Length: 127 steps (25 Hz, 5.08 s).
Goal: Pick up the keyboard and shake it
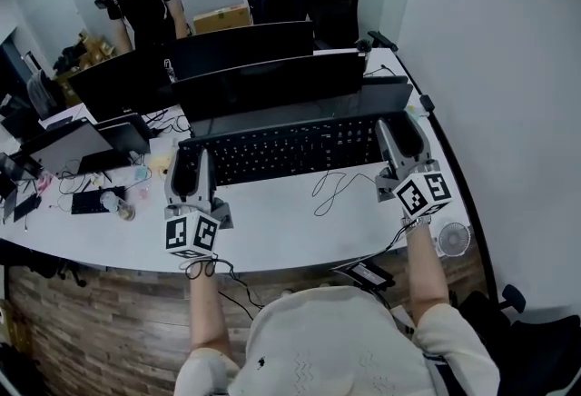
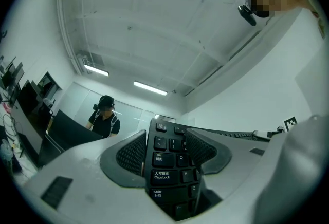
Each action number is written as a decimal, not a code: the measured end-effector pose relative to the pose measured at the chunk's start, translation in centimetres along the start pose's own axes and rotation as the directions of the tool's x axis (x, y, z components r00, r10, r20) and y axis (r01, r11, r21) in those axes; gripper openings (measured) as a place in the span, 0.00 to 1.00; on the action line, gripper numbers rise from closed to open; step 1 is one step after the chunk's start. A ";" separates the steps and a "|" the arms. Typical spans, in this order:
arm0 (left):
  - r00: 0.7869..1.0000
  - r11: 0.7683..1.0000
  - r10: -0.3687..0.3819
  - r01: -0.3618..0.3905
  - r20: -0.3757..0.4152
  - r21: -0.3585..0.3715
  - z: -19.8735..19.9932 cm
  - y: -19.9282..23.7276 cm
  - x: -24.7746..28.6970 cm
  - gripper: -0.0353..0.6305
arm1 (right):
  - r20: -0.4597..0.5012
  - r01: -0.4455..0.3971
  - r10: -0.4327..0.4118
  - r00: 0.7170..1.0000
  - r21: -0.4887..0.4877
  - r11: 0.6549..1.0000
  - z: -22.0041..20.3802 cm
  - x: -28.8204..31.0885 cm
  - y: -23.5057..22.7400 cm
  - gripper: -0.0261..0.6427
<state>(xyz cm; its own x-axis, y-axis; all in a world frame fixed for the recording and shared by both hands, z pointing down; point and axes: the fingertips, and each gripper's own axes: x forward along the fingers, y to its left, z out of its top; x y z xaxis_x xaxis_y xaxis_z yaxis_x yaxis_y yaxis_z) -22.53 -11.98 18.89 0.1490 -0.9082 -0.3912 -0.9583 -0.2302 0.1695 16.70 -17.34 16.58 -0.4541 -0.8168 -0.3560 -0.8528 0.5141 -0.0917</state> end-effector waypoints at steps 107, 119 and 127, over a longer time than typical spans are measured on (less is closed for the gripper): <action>0.996 0.999 0.010 -0.013 -0.092 -0.037 -6.3 2.7 -1.1 0.40 | -0.092 0.054 -0.051 0.994 0.031 0.998 -6.7 -1.2 -0.3 0.41; 0.987 0.998 0.029 -0.037 -0.155 -0.051 -9.4 4.1 -1.8 0.40 | -0.162 0.070 -0.061 0.985 0.047 0.996 -10.0 -1.1 -0.5 0.41; 0.974 0.996 0.029 -0.047 -0.223 -0.075 -12.5 4.3 -1.7 0.40 | -0.226 0.099 -0.083 0.971 0.061 0.993 -12.6 -1.7 -1.7 0.41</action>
<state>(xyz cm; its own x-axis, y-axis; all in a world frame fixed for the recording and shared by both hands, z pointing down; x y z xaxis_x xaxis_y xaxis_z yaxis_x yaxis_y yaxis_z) -23.82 -15.80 31.63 0.1720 -0.9694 -0.1749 -0.9431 -0.2134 0.2551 15.72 -20.14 29.02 -0.4286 -0.8944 -0.1274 -0.8762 0.4459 -0.1830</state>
